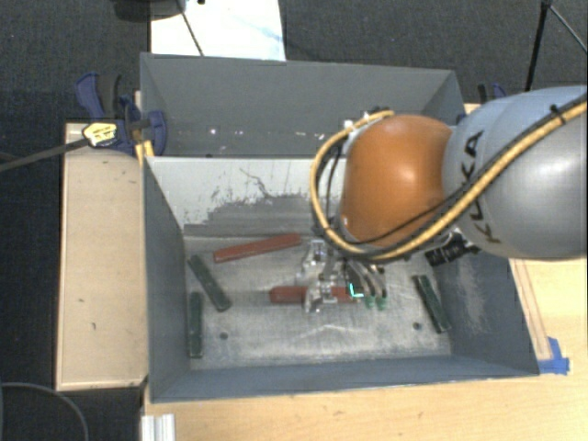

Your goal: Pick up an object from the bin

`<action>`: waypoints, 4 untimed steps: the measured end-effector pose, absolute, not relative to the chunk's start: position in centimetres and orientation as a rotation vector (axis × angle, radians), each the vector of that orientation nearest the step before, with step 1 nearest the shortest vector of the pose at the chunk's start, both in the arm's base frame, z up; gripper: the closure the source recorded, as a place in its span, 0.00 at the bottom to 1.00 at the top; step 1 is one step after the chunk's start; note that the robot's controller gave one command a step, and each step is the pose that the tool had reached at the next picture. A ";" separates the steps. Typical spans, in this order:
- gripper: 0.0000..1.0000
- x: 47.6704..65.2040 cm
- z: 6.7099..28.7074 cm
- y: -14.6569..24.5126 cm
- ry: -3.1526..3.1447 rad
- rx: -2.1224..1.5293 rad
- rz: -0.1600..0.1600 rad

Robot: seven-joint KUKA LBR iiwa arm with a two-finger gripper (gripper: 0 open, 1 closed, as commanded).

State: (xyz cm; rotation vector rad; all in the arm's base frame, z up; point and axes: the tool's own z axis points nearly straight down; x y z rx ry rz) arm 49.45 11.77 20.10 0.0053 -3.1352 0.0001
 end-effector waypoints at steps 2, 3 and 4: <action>0.00 54.4 12.8 10.8 -3.149 -0.051 -0.004; 0.00 57.4 7.2 9.9 -3.142 0.059 -0.005; 0.00 56.7 7.5 9.8 -3.160 0.016 -0.009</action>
Offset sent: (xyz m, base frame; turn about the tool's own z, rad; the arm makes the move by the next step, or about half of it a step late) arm 0.0784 -0.0173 -0.1310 0.0552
